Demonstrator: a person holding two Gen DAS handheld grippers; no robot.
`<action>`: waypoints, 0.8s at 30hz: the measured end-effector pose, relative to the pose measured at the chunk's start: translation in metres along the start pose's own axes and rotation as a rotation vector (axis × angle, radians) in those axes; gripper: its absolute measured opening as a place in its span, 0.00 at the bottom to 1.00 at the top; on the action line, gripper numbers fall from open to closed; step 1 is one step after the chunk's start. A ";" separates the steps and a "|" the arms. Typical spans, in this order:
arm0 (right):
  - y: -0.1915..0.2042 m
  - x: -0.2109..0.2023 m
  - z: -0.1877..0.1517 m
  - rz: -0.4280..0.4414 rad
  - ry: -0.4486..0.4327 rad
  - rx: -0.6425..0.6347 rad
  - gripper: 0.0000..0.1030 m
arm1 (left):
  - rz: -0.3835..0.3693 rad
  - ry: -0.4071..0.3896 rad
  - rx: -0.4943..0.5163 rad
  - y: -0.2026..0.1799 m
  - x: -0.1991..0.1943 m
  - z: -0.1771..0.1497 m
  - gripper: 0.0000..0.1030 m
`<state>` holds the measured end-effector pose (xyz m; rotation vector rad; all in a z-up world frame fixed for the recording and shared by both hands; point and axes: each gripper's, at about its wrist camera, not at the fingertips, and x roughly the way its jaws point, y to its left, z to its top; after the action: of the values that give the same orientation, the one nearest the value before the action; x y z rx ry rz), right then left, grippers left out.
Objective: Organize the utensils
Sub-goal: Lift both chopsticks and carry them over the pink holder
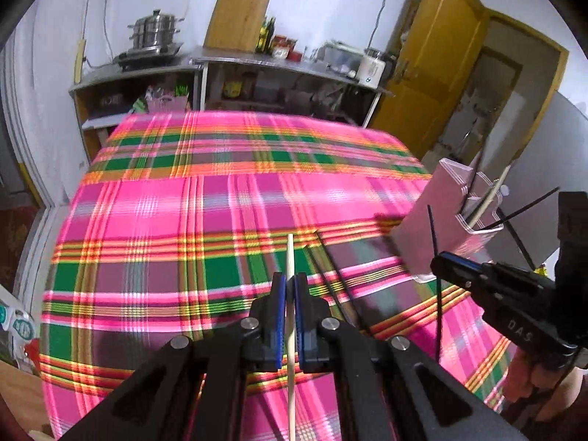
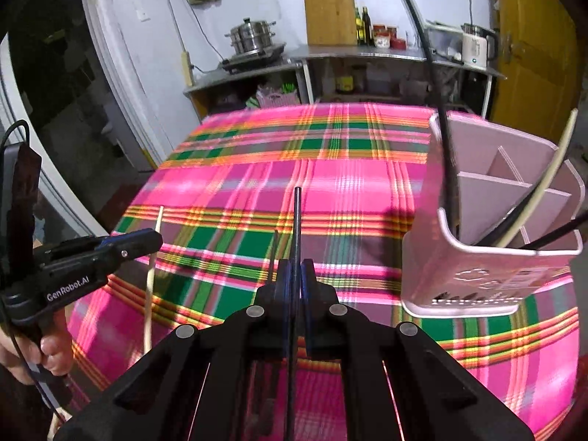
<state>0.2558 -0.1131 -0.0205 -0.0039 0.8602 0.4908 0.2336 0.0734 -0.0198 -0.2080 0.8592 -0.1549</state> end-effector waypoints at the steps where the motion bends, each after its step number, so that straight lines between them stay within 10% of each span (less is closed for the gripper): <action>1: 0.001 -0.006 0.001 0.001 -0.011 0.000 0.05 | -0.006 -0.014 0.007 -0.004 -0.008 0.002 0.04; 24: -0.003 -0.109 0.005 -0.001 -0.191 0.019 0.05 | -0.108 -0.127 0.088 -0.066 -0.080 0.019 0.04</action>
<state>0.2008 -0.1597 0.0613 0.0596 0.6773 0.4739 0.1933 0.0288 0.0668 -0.1794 0.7137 -0.2767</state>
